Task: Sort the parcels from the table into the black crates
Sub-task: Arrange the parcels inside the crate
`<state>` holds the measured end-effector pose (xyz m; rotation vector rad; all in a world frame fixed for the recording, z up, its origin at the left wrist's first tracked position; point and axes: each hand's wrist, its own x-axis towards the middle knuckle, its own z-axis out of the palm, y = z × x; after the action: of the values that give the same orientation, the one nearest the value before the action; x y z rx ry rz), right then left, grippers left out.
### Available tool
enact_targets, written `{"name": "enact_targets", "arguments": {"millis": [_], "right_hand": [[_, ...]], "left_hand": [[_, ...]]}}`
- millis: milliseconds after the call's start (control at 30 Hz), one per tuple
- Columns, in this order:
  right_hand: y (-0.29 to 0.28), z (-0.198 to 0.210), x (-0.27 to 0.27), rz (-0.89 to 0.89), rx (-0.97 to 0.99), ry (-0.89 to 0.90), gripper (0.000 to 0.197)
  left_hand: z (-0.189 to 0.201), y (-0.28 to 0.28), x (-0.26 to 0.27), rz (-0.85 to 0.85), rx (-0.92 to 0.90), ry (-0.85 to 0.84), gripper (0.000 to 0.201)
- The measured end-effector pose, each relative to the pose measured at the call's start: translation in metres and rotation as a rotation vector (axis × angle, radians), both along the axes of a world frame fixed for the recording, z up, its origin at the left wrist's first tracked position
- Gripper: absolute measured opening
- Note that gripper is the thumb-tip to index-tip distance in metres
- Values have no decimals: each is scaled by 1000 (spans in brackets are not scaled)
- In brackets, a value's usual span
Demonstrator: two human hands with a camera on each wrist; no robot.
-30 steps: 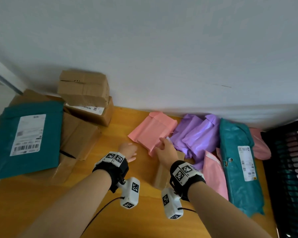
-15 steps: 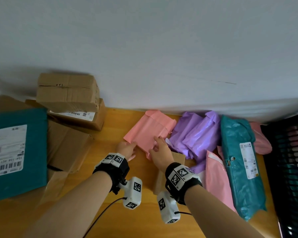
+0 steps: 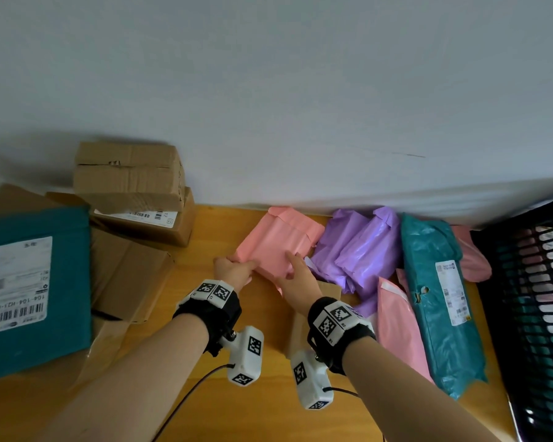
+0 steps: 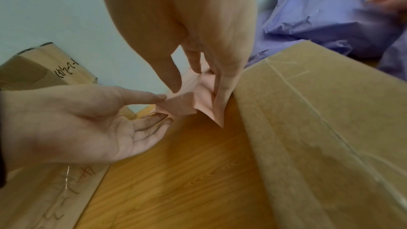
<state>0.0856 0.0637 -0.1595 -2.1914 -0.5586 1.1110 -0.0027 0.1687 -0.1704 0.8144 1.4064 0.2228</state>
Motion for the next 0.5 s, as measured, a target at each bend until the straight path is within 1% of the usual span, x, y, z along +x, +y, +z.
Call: {"name": "enact_targets", "arguments": {"millis": [67, 133, 233, 300, 367, 433, 500], "right_hand": [[0, 8, -1, -31, 19, 0, 73], [0, 18, -3, -54, 33, 6, 80], [-1, 28, -3, -91, 38, 20, 79], [-3, 33, -5, -101, 46, 34, 76], [-5, 37, -8, -118, 42, 46, 73], [-8, 41, -9, -126, 42, 53, 69], [-11, 47, -9, -110, 37, 51, 65]], "left_hand": [[2, 0, 0, -4, 18, 0, 57], [6, -1, 1, 9, 32, -5, 54], [9, -4, 1, 39, -6, -50, 41], [13, -7, 1, 25, -55, -85, 41], [20, -10, 0, -37, -49, -82, 38], [26, -13, -2, -138, 9, -75, 25], [34, -16, -5, -214, 72, -91, 21]]}}
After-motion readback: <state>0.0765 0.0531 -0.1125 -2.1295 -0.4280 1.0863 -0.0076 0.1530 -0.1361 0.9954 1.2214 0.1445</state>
